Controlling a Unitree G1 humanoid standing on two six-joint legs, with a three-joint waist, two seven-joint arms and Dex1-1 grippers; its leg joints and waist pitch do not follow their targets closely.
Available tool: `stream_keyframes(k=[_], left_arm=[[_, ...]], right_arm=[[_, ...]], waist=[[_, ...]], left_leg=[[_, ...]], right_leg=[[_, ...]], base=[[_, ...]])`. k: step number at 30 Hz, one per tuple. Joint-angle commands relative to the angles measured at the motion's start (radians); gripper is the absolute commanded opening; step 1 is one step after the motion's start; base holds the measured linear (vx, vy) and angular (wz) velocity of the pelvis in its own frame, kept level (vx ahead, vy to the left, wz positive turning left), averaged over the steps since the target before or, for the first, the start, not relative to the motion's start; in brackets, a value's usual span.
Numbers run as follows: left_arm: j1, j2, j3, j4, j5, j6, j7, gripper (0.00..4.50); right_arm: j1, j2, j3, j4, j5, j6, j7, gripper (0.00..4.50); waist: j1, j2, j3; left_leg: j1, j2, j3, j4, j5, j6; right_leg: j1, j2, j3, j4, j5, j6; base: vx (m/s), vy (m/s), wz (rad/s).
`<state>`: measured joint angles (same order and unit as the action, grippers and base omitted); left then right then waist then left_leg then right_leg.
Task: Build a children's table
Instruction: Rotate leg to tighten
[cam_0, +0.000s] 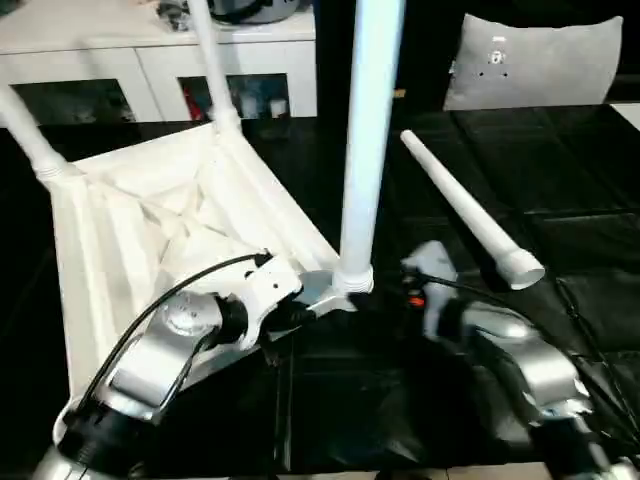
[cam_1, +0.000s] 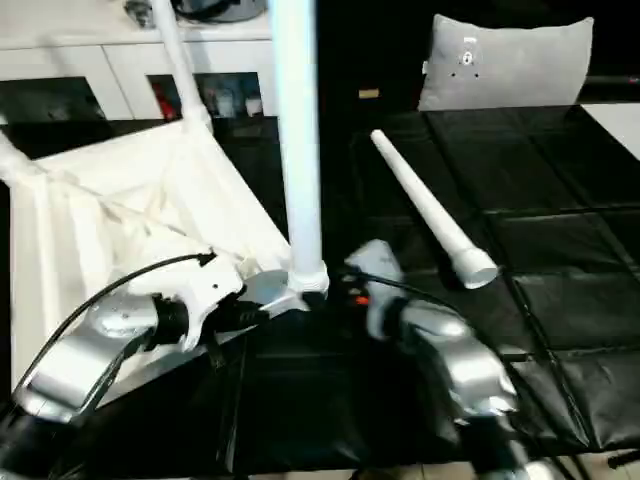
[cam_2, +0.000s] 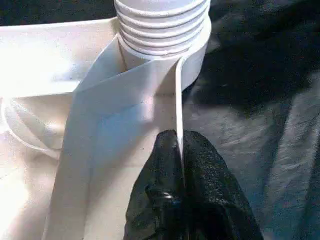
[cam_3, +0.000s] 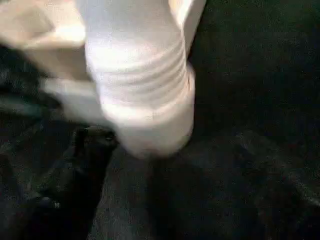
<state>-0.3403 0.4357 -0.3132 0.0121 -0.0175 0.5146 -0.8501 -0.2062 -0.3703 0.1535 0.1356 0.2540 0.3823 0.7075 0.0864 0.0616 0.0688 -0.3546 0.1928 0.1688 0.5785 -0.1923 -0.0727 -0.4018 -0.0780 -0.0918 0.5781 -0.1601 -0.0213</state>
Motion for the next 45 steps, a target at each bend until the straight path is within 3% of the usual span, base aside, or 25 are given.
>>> stream_keyframes(k=[1, 5, 8, 13, 19, 24, 25, 27, 31, 38, 41, 45], left_arm=[[-0.042, 0.021, 0.006, 0.013, 0.01, -0.073, -0.022, 0.0], [-0.051, 0.026, -0.014, 0.039, 0.008, -0.125, -0.06, 0.0], [-0.067, 0.055, -0.078, 0.085, 0.028, -0.243, -0.15, 0.0], [-0.097, 0.07, -0.128, 0.144, 0.048, -0.346, -0.223, 0.0], [-0.137, 0.055, -0.177, 0.21, 0.051, -0.45, -0.306, 0.0], [-0.151, 0.049, -0.195, 0.225, 0.058, -0.478, -0.335, 0.0], [-0.154, 0.048, -0.196, 0.23, 0.06, -0.483, -0.337, 0.0], [-0.161, 0.044, -0.197, 0.247, 0.063, -0.497, -0.34, 0.0], [-0.168, 0.044, -0.197, 0.271, 0.067, -0.518, -0.342, 0.0], [-0.17, 0.043, -0.193, 0.297, 0.071, -0.537, -0.342, 0.0], [-0.169, 0.042, -0.185, 0.308, 0.07, -0.533, -0.338, 0.0], [-0.156, 0.033, -0.159, 0.297, 0.045, -0.489, -0.321, 0.0]], right_arm=[[0.024, -0.02, -0.001, -0.034, -0.015, -0.059, 0.018, 4.47], [0.021, -0.027, -0.024, -0.02, -0.033, -0.137, 0.012, 4.47], [-0.015, -0.074, -0.039, -0.021, 0.002, -0.114, 0.103, 4.47], [-0.057, -0.109, -0.018, -0.002, 0.025, -0.128, 0.211, 4.47], [-0.109, -0.122, 0.045, 0.035, 0.007, -0.168, 0.333, 4.47], [-0.136, -0.11, 0.059, 0.075, 0.001, -0.168, 0.352, 4.47], [-0.14, -0.107, 0.058, 0.082, 0.004, -0.162, 0.358, 4.18], [-0.147, -0.106, 0.059, 0.094, 0.01, -0.154, 0.372, 4.1], [-0.146, -0.114, 0.067, 0.095, 0.014, -0.145, 0.402, 3.68], [-0.149, -0.122, 0.069, 0.109, 0.003, -0.129, 0.413, 3.17], [-0.146, -0.117, 0.072, 0.116, -0.005, -0.113, 0.405, 2.84], [-0.134, -0.095, 0.072, 0.11, 0.008, -0.066, 0.383, 2.73]], waist=[[0.004, 0.004, -0.075], [0.004, 0.006, -0.08], [0.006, 0.008, -0.082], [0.029, 0.012, -0.084], [0.043, 0.007, -0.089], [0.05, 0.006, -0.091], [0.05, 0.006, -0.091], [0.047, 0.001, -0.087], [0.044, 0.0, -0.084], [0.045, -0.001, -0.089], [0.045, -0.003, -0.088], [0.045, -0.002, -0.087]], left_leg=[[-0.001, 0.026, -0.009, -0.06, -0.199, 0.039], [-0.005, 0.027, -0.01, -0.056, -0.17, 0.052], [-0.003, 0.028, -0.009, -0.053, -0.162, 0.067], [0.005, 0.033, -0.007, -0.05, -0.18, 0.069], [0.001, 0.035, -0.008, -0.047, -0.164, 0.062], [-0.003, 0.036, -0.007, -0.044, -0.148, 0.063], [-0.003, 0.035, -0.007, -0.044, -0.152, 0.064], [-0.008, 0.034, -0.008, -0.044, -0.167, 0.06], [-0.006, 0.033, -0.009, -0.046, -0.192, 0.052], [-0.006, 0.035, -0.008, -0.042, -0.162, 0.058], [-0.007, 0.033, -0.007, -0.043, -0.168, 0.059], [-0.006, 0.033, -0.007, -0.045, -0.182, 0.049]], right_leg=[[0.059, -0.062, 0.047, -0.071, -0.294, -0.156], [0.058, -0.062, 0.046, -0.063, -0.252, -0.169], [0.058, -0.06, 0.046, -0.06, -0.242, -0.177], [0.05, -0.062, 0.047, -0.062, -0.267, -0.179], [0.054, -0.065, 0.048, -0.051, -0.235, -0.188], [0.053, -0.068, 0.048, -0.047, -0.23, -0.192], [0.053, -0.068, 0.047, -0.048, -0.234, -0.193], [0.054, -0.068, 0.046, -0.05, -0.264, -0.182], [0.052, -0.07, 0.046, -0.056, -0.34, -0.158], [0.051, -0.068, 0.047, -0.048, -0.282, -0.175], [0.052, -0.069, 0.046, -0.051, -0.302, -0.171], [0.052, -0.07, 0.046, -0.054, -0.337, -0.158]], base=[[0.0, 0.0, 0.0], [0.0, 0.0, 0.0], [0.0, 0.0, 0.0], [0.0, 0.0, 0.0], [0.0, 0.0, 0.0], [0.0, 0.0, 0.0], [0.0, 0.0, 0.0], [0.0, 0.0, 0.0], [0.0, 0.0, 0.0], [0.0, 0.0, 0.0], [0.0, 0.0, 0.0], [0.0, 0.0, 0.0]])
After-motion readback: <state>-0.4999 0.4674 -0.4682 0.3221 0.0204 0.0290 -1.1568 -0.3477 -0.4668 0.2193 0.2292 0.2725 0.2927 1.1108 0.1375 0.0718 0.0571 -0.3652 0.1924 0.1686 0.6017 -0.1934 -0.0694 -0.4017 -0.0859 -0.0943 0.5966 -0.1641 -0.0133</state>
